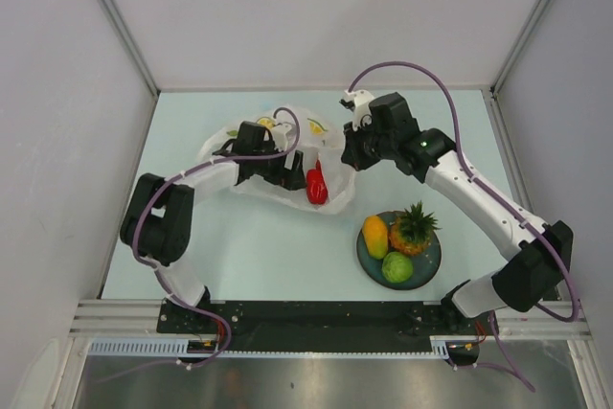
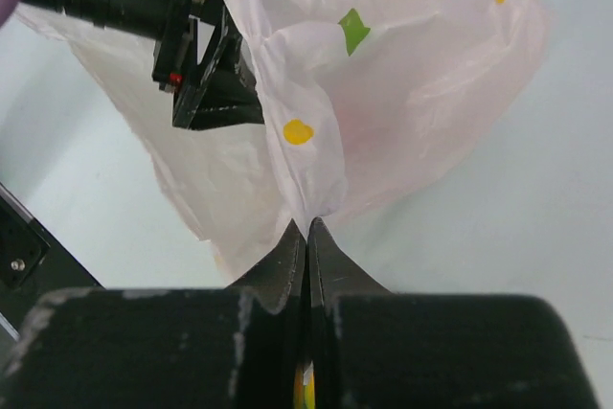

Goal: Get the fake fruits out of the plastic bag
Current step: Adjust the plastic bag at the center of the board, then take out the fake fruit from the plastic bag.

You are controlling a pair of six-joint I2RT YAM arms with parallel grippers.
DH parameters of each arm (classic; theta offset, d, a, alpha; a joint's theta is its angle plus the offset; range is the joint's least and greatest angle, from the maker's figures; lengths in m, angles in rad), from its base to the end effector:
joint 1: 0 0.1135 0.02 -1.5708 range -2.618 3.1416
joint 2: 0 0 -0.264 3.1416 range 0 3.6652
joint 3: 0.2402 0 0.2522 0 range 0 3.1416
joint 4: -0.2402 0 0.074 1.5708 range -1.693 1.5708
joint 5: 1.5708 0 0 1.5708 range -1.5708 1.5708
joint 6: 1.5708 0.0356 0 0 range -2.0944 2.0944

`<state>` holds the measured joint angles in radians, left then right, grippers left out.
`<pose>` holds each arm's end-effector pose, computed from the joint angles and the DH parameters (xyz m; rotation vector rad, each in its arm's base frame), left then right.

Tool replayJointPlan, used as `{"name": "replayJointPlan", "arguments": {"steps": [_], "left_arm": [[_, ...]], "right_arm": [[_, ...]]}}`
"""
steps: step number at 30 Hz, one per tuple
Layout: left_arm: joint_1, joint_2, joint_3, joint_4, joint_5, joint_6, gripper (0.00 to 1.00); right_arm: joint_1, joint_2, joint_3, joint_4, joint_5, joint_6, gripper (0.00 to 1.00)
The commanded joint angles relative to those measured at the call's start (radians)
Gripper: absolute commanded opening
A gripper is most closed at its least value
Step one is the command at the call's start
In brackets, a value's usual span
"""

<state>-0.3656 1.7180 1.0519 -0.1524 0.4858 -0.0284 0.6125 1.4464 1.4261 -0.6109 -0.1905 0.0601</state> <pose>0.3307 -0.1444 0.1934 0.6315 2.3163 -0.7654 0.2590 0.1903 0.3662 -0.7180 2.1332 0.5794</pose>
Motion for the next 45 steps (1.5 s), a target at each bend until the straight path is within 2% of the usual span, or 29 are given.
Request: {"name": "replayJointPlan", "arguments": {"steps": [1,4,7,10,12,15,21,25,27,28,30,34,36,37,38,40,41,43,44,45], "left_arm": [[-0.028,0.051,0.092,0.034,0.082,-0.062,0.97],[-0.044,0.068,0.106,0.057,0.155,-0.103,0.96],[-0.065,0.084,0.120,0.066,0.162,-0.123,0.96],[-0.087,0.123,0.154,0.057,0.122,-0.133,0.97],[-0.102,0.173,0.186,0.014,0.047,-0.145,0.96],[-0.108,0.221,0.226,0.007,0.031,-0.165,0.92],[-0.107,0.230,0.240,0.001,0.053,-0.162,0.68],[-0.096,0.175,0.178,0.037,0.114,-0.134,0.40],[-0.087,0.148,0.146,0.040,0.137,-0.105,0.19],[-0.082,0.137,0.140,0.033,0.155,-0.094,0.16],[-0.067,0.105,0.120,0.028,0.166,-0.059,0.00],[-0.023,-0.009,0.097,0.011,0.217,-0.008,0.00],[0.007,-0.041,0.099,0.002,0.301,0.007,0.00],[0.014,-0.061,0.102,-0.006,0.339,0.008,0.00],[0.022,-0.096,0.108,-0.016,0.428,0.021,0.00],[0.022,-0.132,0.143,-0.073,0.493,0.056,0.00],[0.021,-0.156,0.155,-0.096,0.523,0.077,0.00],[0.020,-0.166,0.207,-0.192,0.582,0.108,0.00],[0.020,-0.169,0.224,-0.222,0.599,0.131,0.00],[0.022,-0.173,0.252,-0.246,0.631,0.142,0.00]], "right_arm": [[0.004,0.011,-0.012,0.026,0.006,-0.013,0.00],[0.000,0.014,-0.022,0.025,0.008,-0.013,0.00],[-0.007,0.016,-0.035,0.033,0.011,-0.009,0.00],[-0.016,0.014,-0.046,0.039,0.013,-0.005,0.00],[-0.022,0.017,-0.046,0.039,0.014,-0.003,0.00],[-0.029,0.019,-0.046,0.042,0.014,-0.005,0.00],[-0.072,0.020,-0.047,0.040,0.032,0.004,0.00],[-0.132,0.025,-0.047,0.053,0.083,0.029,0.00],[-0.145,0.029,-0.047,0.057,0.068,0.021,0.00],[-0.149,0.032,-0.047,0.057,0.065,0.018,0.00],[-0.151,0.032,-0.050,0.062,0.053,0.011,0.00],[-0.149,0.032,-0.053,0.077,0.036,-0.006,0.00],[-0.149,0.032,-0.056,0.088,0.025,-0.012,0.00],[-0.151,0.029,-0.056,0.091,0.020,-0.019,0.06],[-0.149,0.025,-0.055,0.102,0.019,-0.029,0.33],[-0.151,-0.004,-0.046,0.115,0.023,-0.042,0.56],[-0.152,-0.014,-0.030,0.129,0.019,-0.057,0.73],[-0.158,-0.049,-0.006,0.137,-0.032,-0.057,0.91],[-0.168,-0.060,0.006,0.141,-0.076,-0.057,0.95],[-0.189,-0.073,0.023,0.148,-0.184,-0.057,0.97]]}}
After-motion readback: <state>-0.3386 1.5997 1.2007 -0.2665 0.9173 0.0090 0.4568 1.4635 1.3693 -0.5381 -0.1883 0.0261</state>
